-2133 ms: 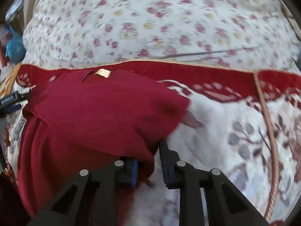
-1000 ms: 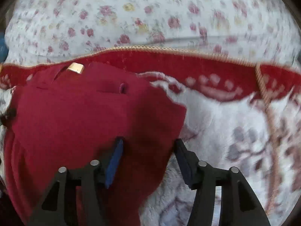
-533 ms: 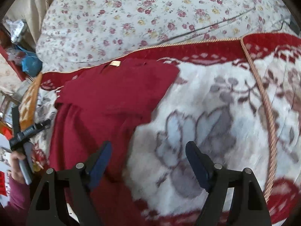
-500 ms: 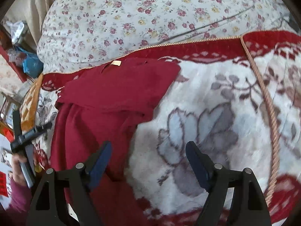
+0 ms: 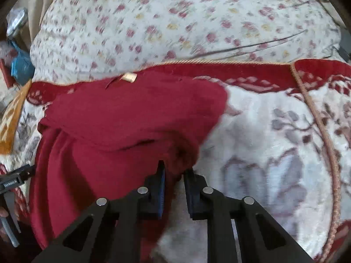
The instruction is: Fold small clothes
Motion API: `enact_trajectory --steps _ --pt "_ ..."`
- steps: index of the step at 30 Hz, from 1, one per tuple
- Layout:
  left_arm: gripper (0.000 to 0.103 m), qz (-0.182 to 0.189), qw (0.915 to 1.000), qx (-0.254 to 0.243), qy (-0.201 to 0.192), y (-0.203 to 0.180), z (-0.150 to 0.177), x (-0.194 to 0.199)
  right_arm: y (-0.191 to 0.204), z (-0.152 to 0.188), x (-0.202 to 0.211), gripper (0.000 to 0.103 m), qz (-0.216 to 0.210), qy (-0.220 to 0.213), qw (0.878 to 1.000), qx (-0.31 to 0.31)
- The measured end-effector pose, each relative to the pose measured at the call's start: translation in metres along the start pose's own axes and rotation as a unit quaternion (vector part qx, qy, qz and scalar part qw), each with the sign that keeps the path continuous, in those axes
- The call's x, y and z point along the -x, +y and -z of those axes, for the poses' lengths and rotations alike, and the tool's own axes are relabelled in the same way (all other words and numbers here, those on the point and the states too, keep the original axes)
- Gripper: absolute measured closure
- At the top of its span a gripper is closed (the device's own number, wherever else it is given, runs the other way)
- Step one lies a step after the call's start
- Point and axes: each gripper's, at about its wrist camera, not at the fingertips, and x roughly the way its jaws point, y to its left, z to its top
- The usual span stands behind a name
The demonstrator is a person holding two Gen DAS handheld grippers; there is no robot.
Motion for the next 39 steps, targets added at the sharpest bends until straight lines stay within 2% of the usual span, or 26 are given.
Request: enact_trajectory --steps 3,5,9,10,11,13,18,21,24,28,32,34,37,38,39 --pt "0.006 0.001 1.0 0.002 0.002 0.002 0.003 0.001 -0.01 0.001 -0.009 0.089 0.017 0.013 1.0 -0.016" --pt "0.006 -0.001 1.0 -0.004 0.005 0.0 0.008 0.006 -0.007 0.005 -0.016 0.089 0.035 0.018 0.999 0.0" --pt "0.006 0.019 0.9998 0.0 0.002 0.001 0.031 0.025 -0.002 0.005 -0.002 0.087 0.002 0.045 0.999 0.013" --pt "0.006 0.023 0.9997 -0.001 0.003 0.001 0.037 0.028 -0.002 0.007 0.011 0.081 -0.01 0.042 0.999 0.014" --pt "0.006 0.026 0.9996 -0.005 0.004 0.001 0.044 0.032 -0.003 0.01 0.021 0.06 -0.02 0.04 0.999 0.017" --pt "0.006 0.03 0.9995 -0.011 0.005 0.0 0.059 0.04 -0.007 0.026 0.045 0.031 -0.045 0.041 0.998 0.021" --pt "0.006 0.048 0.9986 -0.019 0.012 0.002 0.101 0.062 -0.007 0.071 0.085 0.029 -0.082 0.076 0.992 0.056" --pt "0.006 0.061 0.9977 -0.018 0.024 0.001 0.128 0.068 -0.014 0.096 0.091 0.027 -0.101 0.099 0.989 0.047" --pt "0.006 0.053 0.9973 -0.023 0.046 -0.002 0.146 0.062 -0.021 0.122 0.089 0.027 -0.1 0.124 0.986 0.046" --pt "0.006 0.046 0.9962 -0.022 0.071 -0.005 0.155 0.047 -0.032 0.141 0.079 0.027 -0.108 0.147 0.983 0.023" --pt "0.006 0.053 0.9963 -0.006 0.068 -0.007 0.154 0.042 -0.027 0.157 0.068 0.027 -0.121 0.171 0.977 0.024" --pt "0.006 0.056 0.9965 0.003 0.062 -0.006 0.152 0.043 -0.019 0.159 0.066 0.025 -0.119 0.167 0.978 0.04" --pt "0.019 0.04 0.9976 -0.002 0.057 -0.006 0.154 0.045 -0.014 0.158 0.064 0.025 -0.124 0.158 0.979 0.042" --pt "0.029 0.037 0.9978 -0.003 0.054 -0.006 0.154 0.047 -0.014 0.157 0.062 0.025 -0.123 0.159 0.979 0.039" --pt "0.044 0.038 0.9981 -0.003 0.049 -0.004 0.154 0.051 -0.014 0.156 0.062 0.025 -0.123 0.159 0.979 0.038"
